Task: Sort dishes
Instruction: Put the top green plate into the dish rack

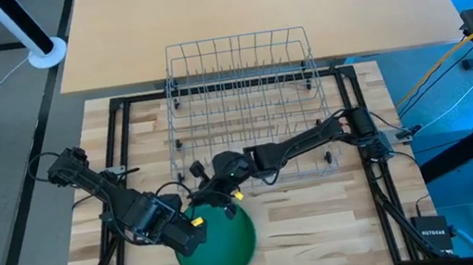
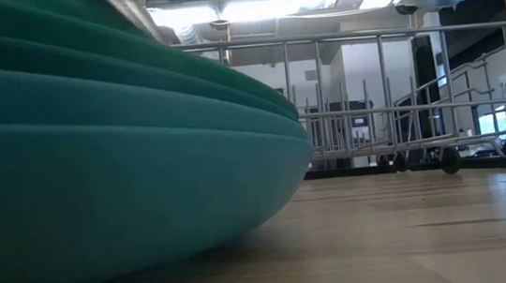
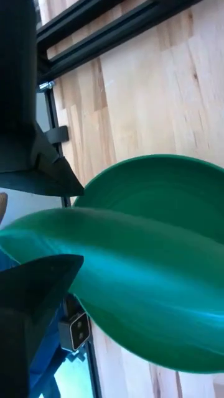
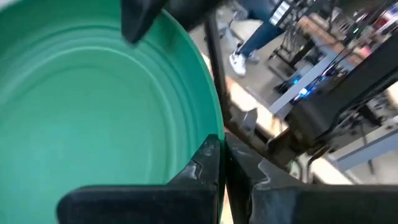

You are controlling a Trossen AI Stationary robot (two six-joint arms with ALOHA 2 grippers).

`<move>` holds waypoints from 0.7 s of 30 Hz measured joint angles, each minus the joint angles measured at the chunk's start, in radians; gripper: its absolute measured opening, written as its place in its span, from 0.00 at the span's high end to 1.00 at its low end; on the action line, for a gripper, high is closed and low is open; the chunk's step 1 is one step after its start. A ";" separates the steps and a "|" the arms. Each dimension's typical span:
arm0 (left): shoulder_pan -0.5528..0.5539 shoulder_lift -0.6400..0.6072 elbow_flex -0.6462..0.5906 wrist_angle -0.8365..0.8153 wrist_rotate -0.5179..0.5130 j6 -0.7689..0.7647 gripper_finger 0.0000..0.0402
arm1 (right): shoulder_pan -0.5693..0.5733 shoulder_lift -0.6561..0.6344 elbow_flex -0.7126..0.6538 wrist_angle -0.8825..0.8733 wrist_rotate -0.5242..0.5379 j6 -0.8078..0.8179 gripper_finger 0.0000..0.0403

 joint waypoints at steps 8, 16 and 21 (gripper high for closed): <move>0.000 0.000 0.000 -0.010 0.001 -0.020 0.73 | -0.001 -0.054 0.000 0.003 0.037 -0.050 0.98; 0.000 0.002 0.000 -0.007 0.001 -0.016 0.94 | -0.002 -0.056 0.000 0.003 0.036 -0.046 0.93; 0.000 0.002 0.000 -0.006 0.002 -0.017 0.94 | -0.003 -0.056 0.001 0.004 0.002 -0.046 0.90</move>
